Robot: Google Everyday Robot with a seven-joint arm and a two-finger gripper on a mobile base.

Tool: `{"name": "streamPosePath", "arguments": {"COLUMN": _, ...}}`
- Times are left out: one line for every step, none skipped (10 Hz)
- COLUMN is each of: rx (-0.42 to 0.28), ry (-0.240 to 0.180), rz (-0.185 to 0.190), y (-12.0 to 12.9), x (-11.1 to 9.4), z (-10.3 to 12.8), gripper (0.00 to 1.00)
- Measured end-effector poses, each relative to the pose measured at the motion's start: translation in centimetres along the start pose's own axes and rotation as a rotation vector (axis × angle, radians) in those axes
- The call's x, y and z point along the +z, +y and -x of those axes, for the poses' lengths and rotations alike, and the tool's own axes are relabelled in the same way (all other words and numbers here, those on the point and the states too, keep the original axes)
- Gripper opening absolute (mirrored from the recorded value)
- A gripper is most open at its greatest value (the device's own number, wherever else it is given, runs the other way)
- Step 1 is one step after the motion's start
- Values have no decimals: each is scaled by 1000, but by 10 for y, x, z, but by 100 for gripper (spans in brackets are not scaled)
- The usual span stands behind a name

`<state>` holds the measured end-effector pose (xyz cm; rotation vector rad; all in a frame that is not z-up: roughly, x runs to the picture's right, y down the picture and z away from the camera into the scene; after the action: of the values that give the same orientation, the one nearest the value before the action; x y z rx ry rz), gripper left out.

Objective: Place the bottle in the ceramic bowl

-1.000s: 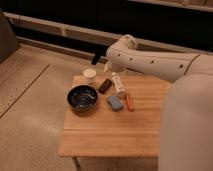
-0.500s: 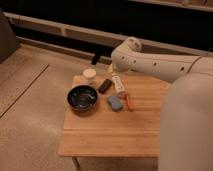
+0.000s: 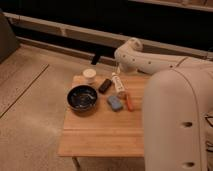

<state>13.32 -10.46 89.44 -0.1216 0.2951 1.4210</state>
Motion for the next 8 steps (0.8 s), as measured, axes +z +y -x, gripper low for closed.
{"name": "streamPosePath", "arguments": {"rx": -7, "ry": 9, "rz": 16, "y": 11, "x": 9, "z": 8, "gripper": 65}}
{"name": "streamPosePath", "arguments": {"rx": -10, "ry": 20, "rz": 27, "y": 18, "x": 16, "z": 8, "gripper": 65}}
{"name": "streamPosePath", "arguments": {"rx": -9, "ry": 41, "rz": 44, "y": 26, "x": 24, "z": 6, "gripper": 65}}
{"name": "streamPosePath", "arguments": {"rx": 1, "ry": 79, "rz": 74, "y": 36, "x": 37, "z": -2, "gripper": 65}}
{"name": "streamPosePath", "arguments": {"rx": 22, "ry": 125, "rz": 103, "y": 42, "x": 48, "z": -13, "gripper": 65}}
{"name": "streamPosePath", "arguments": {"rx": 43, "ry": 167, "rz": 127, "y": 45, "x": 58, "z": -23, "gripper": 65}}
{"name": "streamPosePath", "arguments": {"rx": 59, "ry": 201, "rz": 145, "y": 46, "x": 65, "z": -29, "gripper": 65}}
{"name": "streamPosePath", "arguments": {"rx": 73, "ry": 247, "rz": 158, "y": 44, "x": 75, "z": -36, "gripper": 65}}
